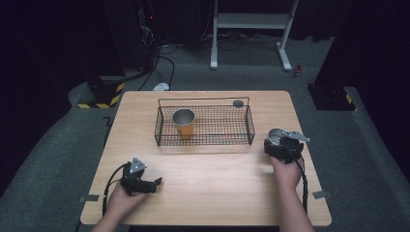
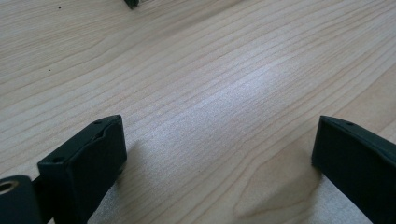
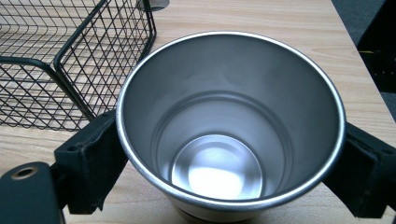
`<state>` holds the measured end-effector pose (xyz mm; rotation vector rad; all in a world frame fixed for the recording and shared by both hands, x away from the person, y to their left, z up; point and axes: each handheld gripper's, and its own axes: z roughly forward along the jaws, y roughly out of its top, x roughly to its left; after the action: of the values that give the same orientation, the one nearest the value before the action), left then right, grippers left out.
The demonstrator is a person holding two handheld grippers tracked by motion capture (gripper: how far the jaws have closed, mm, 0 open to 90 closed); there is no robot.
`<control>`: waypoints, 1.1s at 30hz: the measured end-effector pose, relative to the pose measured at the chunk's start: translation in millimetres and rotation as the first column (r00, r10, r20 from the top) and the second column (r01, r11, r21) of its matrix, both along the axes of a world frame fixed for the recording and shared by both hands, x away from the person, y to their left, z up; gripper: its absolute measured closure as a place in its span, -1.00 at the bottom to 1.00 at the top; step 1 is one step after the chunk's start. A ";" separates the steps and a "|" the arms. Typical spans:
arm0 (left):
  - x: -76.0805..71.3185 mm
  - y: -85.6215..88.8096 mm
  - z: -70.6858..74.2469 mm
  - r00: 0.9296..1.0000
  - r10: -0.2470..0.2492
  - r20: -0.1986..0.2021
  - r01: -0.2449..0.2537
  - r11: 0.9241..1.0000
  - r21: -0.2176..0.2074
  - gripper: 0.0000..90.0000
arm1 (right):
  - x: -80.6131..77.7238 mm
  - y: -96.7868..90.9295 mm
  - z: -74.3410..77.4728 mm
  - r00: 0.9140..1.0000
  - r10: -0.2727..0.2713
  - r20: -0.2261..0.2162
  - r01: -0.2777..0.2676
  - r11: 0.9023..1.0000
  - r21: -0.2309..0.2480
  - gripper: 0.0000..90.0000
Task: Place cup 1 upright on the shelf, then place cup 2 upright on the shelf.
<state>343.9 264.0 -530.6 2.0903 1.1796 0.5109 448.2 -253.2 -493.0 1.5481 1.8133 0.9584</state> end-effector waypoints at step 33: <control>-0.1 0.0 0.0 1.000 -0.001 -0.002 0.001 1.000 -0.002 -0.92 | -5.6 5.3 4.2 0.999 0.022 0.023 -0.021 0.999 -0.031 -0.59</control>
<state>343.8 264.1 -530.5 2.0901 1.1799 0.5064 442.6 -247.9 -488.8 1.4957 1.8234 0.9507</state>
